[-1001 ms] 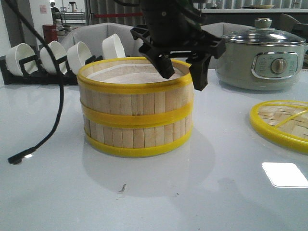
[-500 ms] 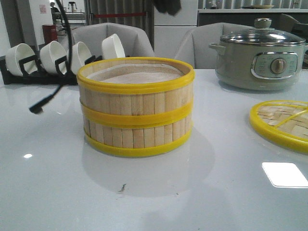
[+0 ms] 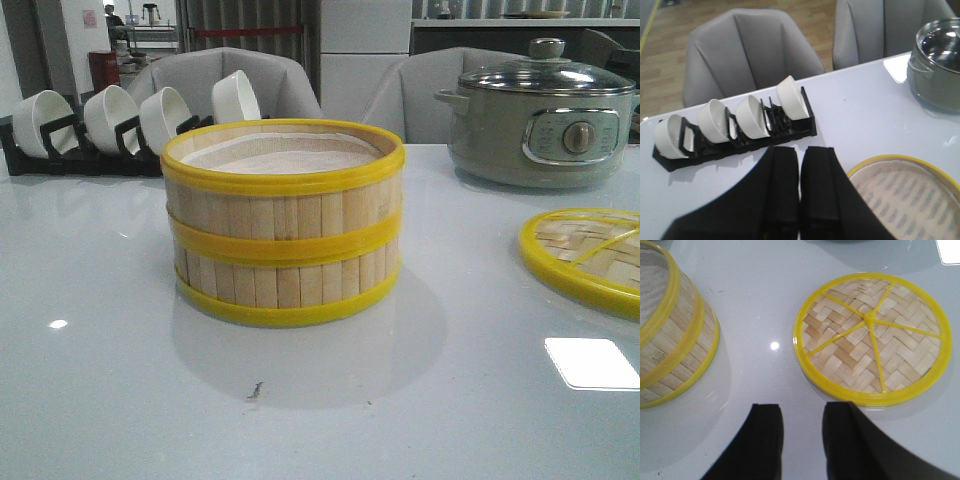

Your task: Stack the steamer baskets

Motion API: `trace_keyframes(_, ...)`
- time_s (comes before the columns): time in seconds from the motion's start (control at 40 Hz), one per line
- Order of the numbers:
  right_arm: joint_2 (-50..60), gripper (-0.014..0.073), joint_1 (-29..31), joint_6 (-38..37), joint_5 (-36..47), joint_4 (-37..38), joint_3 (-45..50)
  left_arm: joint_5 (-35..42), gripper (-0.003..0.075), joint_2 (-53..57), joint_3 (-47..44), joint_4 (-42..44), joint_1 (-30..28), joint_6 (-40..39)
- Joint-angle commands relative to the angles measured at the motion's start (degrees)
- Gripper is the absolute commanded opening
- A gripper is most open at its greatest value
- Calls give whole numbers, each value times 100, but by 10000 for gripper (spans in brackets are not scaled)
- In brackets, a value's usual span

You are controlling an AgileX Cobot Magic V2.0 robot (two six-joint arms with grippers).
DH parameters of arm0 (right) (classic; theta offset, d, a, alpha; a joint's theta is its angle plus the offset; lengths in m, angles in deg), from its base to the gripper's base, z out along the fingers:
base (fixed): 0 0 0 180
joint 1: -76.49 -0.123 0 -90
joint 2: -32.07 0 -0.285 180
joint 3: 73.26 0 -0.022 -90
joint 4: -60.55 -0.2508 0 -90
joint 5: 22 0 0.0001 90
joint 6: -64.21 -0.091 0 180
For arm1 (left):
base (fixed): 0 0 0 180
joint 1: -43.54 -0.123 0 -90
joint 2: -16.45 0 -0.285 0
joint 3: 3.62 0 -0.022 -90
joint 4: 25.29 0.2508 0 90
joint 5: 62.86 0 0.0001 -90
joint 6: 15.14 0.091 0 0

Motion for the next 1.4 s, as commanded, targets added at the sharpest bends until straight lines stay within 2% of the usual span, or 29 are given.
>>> trace_keyframes(0.0,36,328,6,67,382,72,-230,658,103,838,-541,-51,-153,-68)
trace_keyframes(0.18,36,328,6,67,382,72,-230,1307,103,2180,-2046,-51,-198,-80)
trace_keyframes(0.43,36,328,6,67,382,72,-230,1653,103,4065,-3814,-72,-198,-237)
trace_keyframes(0.7,36,328,6,67,382,72,-230,2075,102,5497,-5235,-72,-198,-354)
trace_keyframes(0.93,36,328,6,67,382,72,-230,2156,102,5952,-5852,-72,-198,-354)
trace_keyframes(1.38,36,328,6,67,359,72,-230,2044,102,5950,-6184,-72,-198,-354)
